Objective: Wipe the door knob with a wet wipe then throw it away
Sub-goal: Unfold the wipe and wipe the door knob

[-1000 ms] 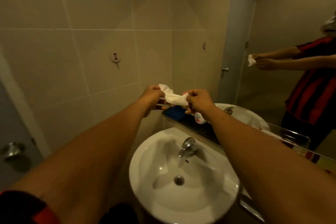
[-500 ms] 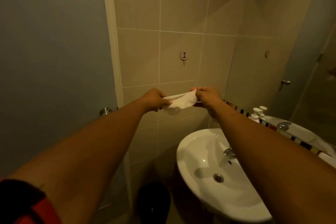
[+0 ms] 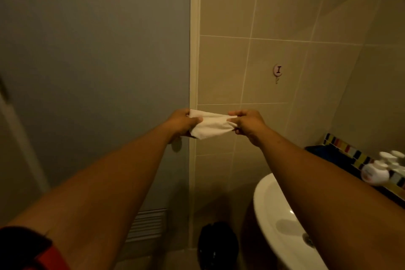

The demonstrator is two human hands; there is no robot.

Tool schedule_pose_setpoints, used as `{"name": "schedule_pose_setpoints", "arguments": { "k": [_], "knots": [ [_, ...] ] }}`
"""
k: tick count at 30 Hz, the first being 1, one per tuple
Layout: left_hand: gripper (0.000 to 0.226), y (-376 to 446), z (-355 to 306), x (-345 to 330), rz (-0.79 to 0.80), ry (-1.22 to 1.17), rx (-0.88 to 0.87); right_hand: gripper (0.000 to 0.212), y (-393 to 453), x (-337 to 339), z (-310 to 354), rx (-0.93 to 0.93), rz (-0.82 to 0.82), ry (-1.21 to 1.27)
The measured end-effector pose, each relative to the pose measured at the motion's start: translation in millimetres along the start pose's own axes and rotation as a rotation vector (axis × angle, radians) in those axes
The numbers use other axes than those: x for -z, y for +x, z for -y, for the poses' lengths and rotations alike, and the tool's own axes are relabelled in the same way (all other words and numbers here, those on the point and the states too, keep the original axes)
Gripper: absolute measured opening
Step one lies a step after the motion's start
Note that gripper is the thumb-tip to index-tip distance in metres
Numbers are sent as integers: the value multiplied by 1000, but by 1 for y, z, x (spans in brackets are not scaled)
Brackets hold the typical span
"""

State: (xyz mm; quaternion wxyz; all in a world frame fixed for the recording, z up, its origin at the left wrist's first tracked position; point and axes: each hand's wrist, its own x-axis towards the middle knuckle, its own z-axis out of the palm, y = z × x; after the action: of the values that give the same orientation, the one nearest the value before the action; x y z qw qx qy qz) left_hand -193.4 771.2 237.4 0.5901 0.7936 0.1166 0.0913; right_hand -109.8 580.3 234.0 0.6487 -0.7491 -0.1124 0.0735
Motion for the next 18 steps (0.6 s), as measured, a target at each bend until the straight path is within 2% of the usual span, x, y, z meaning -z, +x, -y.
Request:
{"name": "schedule_pose_setpoints", "arguments": {
  "k": [5, 10, 15, 18],
  "knots": [
    [41, 31, 8, 27, -126, 9, 3, 15, 42, -33, -5, 115, -46, -144],
    [37, 74, 12, 38, -250, 80, -35, 23, 95, -51, -6, 189, -57, -210],
    [34, 114, 35, 47, -260, 133, 76, 21, 144, -57, -19, 135, 33, -280],
    [37, 137, 53, 48, -298, 111, 83, 26, 166, -70, -32, 93, 87, -299]
  ]
}}
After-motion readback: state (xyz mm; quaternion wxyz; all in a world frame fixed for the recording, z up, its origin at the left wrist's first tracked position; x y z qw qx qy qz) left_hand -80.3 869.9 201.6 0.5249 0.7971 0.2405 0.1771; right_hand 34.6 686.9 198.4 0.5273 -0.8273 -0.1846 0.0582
